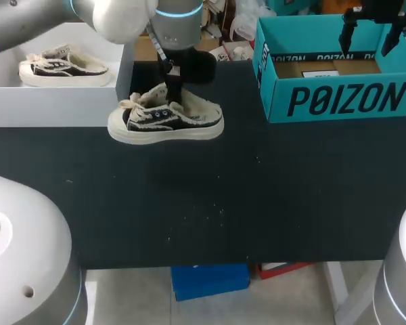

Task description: Take the shoe out of the shoebox, open the shoe tongue, remove and reinsert the insole, then place the shoe into the shoebox

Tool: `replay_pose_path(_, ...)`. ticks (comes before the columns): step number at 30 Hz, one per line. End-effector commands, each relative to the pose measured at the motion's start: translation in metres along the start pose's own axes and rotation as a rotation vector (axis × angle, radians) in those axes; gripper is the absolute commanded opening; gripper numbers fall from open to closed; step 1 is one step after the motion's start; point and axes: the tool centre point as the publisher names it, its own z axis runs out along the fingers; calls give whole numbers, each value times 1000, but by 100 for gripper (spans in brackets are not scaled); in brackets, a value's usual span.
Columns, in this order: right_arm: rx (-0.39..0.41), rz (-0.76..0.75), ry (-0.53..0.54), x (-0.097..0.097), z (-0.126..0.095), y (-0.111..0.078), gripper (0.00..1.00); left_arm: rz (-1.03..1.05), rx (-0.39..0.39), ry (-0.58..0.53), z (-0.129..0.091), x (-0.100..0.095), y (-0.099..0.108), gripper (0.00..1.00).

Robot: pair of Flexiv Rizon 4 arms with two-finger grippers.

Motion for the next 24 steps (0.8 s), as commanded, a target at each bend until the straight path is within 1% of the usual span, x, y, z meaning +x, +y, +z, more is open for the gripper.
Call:
replay_pose_path(1, 0, 0, 0, 0, 0, 0, 100, 2, -12, 22, 38, -6, -23, 0)
replay_pose_path(7, 0, 0, 0, 0, 0, 0, 100, 17, -30, 40, 69, -2, -42, 0)
replay_pose_path(13, 0, 0, 0, 0, 0, 0, 100, 31, -49, 71, 100, 4, -54, 0)
replay_pose_path(19, 0, 0, 0, 0, 0, 0, 100, 49, -52, 73, 120, 7, -58, 0)
replay_pose_path(22, 0, 0, 0, 0, 0, 0, 100, 64, -51, 62, 127, 7, -58, 0)
replay_pose_path(24, 0, 0, 0, 0, 0, 0, 100, 76, -34, 58, 130, 7, -58, 0)
